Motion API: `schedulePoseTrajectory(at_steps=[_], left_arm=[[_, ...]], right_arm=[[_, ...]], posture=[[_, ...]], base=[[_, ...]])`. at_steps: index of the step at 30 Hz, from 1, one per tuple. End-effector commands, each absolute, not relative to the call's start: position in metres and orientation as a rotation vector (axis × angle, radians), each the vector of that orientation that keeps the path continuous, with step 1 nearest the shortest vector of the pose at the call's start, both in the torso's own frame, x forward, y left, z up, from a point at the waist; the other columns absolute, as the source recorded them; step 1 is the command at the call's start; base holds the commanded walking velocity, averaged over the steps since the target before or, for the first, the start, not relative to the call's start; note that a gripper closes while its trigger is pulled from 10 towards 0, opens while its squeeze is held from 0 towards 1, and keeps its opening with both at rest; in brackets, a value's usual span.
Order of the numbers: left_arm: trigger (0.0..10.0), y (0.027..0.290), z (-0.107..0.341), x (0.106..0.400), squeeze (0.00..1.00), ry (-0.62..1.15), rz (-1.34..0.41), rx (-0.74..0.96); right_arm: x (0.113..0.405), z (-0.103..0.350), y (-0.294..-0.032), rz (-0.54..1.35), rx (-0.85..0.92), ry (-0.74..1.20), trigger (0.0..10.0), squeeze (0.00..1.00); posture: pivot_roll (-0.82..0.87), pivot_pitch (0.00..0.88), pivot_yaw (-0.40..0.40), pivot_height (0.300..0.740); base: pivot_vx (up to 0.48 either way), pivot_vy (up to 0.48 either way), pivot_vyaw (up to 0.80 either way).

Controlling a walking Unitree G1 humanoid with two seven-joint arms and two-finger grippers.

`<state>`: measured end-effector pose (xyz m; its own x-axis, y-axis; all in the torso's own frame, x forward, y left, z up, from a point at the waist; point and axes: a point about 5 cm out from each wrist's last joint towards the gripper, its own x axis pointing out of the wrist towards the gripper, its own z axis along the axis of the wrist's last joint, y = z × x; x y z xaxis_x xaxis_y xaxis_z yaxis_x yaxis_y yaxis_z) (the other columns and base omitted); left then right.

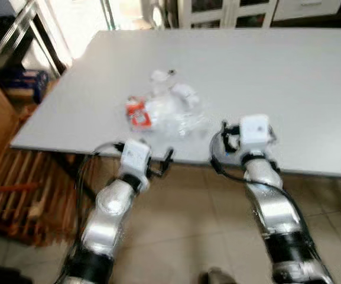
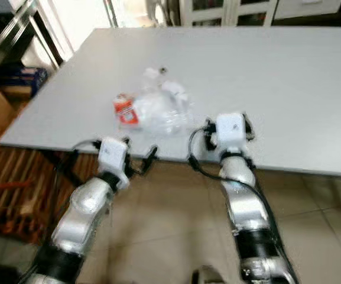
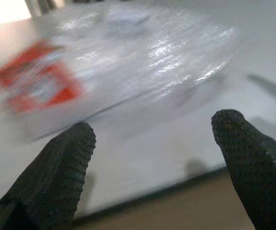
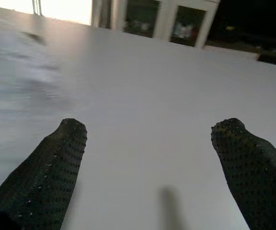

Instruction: Picking trash to rubbish bin

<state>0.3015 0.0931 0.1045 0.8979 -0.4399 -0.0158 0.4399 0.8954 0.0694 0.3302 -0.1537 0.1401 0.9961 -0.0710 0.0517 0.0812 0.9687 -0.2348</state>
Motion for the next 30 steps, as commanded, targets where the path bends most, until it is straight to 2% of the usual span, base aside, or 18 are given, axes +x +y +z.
schedulePoseTrajectory(at_steps=[1, 6, 30], left_arm=[[10.0, 0.102, 0.106, 0.302, 0.00, -0.006, -0.434, 0.104], [10.0, 0.109, 0.116, 0.302, 0.00, -0.057, -0.400, 0.110], [10.0, 0.131, 0.113, 0.291, 0.00, -0.023, -0.331, 0.161]], right_arm=[[0.331, 0.151, -0.142, -0.028, -0.207, -0.100, 10.0, 0.00], [0.327, 0.150, -0.141, -0.019, -0.222, -0.101, 10.0, 0.00], [0.325, 0.153, -0.125, 0.084, -0.130, -0.103, 10.0, 0.00]], posture=[[0.05, 0.114, 0.065, 0.740], [0.05, 0.117, 0.062, 0.740], [0.08, 0.156, 0.053, 0.740]], base=[[0.368, 0.000, 0.00], [0.120, 0.000, 0.00], [0.000, 0.000, 0.00]])
